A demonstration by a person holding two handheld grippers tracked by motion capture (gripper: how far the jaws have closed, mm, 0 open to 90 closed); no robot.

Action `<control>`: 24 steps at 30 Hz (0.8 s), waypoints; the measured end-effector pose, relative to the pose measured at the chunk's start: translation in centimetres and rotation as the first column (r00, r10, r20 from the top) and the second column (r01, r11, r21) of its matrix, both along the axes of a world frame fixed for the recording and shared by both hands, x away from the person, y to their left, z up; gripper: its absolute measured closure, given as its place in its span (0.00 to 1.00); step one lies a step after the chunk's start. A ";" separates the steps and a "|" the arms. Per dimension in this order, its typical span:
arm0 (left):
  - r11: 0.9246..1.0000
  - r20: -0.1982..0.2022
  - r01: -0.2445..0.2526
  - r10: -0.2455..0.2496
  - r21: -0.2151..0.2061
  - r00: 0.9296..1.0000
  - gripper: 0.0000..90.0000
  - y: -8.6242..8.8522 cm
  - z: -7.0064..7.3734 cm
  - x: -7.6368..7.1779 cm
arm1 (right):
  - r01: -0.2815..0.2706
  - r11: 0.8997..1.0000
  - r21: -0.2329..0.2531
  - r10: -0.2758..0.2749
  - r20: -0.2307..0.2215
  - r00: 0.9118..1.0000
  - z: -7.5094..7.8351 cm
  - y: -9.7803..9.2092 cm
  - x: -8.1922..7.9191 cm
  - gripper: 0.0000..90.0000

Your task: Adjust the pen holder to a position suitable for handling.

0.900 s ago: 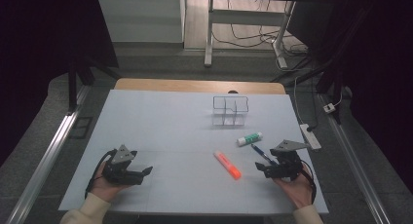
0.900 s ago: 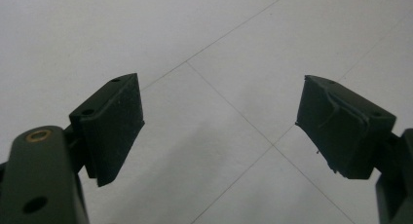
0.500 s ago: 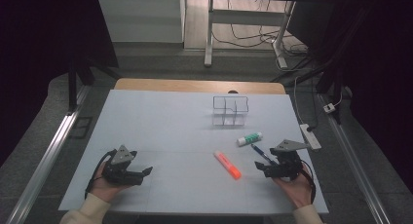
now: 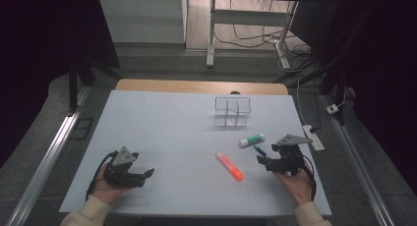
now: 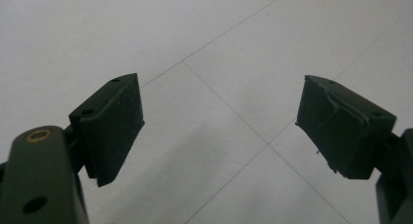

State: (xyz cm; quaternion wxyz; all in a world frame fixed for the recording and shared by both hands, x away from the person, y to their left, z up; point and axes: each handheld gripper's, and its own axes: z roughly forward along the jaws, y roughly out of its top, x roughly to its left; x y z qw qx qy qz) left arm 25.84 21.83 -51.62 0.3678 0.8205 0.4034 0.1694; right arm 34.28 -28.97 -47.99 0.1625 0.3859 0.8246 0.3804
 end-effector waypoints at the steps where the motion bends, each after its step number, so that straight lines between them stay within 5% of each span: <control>1: 1.000 -0.001 0.000 0.000 0.000 1.000 0.19 0.0 0.0 0.0 | 0.005 1.000 -0.004 -0.005 0.002 1.000 0.1 0.0 0.2 0.24; 7: 1.000 -0.003 0.001 -0.001 0.002 1.000 0.19 0.0 0.0 0.0 | 0.043 0.999 0.024 -0.043 -0.015 0.999 0.6 0.3 1.8 0.30; 14: 1.000 -0.004 0.002 -0.002 0.004 1.000 0.19 0.0 -0.1 0.2 | 0.095 0.995 -0.003 -0.095 0.018 0.995 1.7 1.3 3.5 0.53; 24: 1.000 -0.005 0.007 -0.007 -0.001 1.000 0.19 0.1 -0.1 0.2 | 0.137 0.990 -0.009 -0.138 -0.008 0.990 2.4 2.4 6.7 0.80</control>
